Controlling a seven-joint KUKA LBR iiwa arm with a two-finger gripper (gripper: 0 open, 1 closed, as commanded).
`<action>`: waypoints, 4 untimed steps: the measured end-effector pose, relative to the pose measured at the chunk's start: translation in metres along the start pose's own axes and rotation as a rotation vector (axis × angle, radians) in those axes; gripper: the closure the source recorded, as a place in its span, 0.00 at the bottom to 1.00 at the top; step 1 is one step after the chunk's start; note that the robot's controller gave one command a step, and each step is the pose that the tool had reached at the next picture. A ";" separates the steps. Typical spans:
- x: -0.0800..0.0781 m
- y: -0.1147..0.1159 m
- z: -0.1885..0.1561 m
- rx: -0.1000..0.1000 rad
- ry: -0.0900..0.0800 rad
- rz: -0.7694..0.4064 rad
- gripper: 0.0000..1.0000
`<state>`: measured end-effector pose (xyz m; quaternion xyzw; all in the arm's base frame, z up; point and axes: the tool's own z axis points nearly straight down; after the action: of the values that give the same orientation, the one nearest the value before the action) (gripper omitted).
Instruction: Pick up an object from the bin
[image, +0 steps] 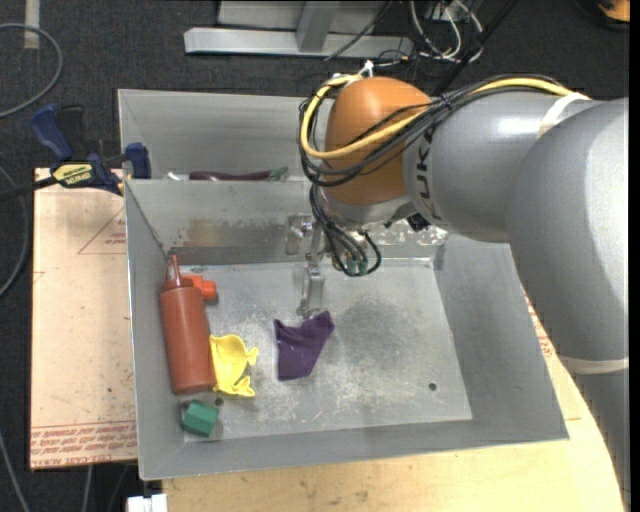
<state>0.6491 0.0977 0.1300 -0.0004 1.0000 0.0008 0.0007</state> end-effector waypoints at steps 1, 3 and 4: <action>0.022 0.001 0.024 -0.001 -0.001 -0.278 0.00; 0.058 0.008 0.015 0.000 -0.002 -0.658 0.00; 0.058 0.003 0.060 -0.003 -0.001 -0.850 0.00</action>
Offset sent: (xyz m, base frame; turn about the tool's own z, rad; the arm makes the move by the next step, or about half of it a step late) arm -0.0475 -0.0117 0.0095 -0.4011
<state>0.5907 0.1003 0.0704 -0.4126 0.9109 0.0017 0.0012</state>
